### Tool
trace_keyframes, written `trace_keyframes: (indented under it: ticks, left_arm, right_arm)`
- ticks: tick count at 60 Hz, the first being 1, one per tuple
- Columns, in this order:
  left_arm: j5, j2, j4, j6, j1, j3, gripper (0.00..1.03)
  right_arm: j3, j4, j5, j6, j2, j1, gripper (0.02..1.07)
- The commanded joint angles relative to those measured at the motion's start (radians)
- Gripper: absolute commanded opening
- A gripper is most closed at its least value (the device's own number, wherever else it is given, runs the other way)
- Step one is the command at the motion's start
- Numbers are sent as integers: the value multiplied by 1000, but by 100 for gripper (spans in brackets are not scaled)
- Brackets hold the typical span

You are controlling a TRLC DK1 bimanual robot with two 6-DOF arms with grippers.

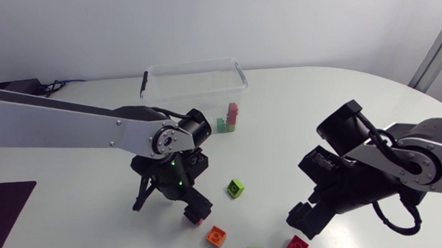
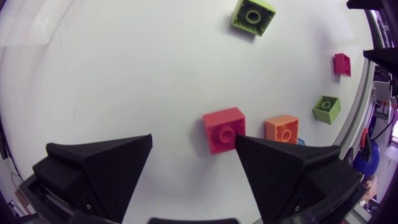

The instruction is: Place the duplo bricks in the container

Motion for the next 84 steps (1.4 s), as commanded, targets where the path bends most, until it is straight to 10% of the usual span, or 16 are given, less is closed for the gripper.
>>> trace_keyframes:
  ticks: [1, 63, 84]
  left_arm:
    - [5, 47, -17, -30, -12, 28, 91]
    - [72, 87, -123, -129, -48, 57, 88]
    - [91, 111, -59, -154, -43, 30, 35]
  right_arm:
    - [-22, -12, 9, 7, 23, 27, 102]
    - [-26, -16, 27, 10, 35, 53, 102]
    - [-29, -19, 39, 11, 90, 107, 100]
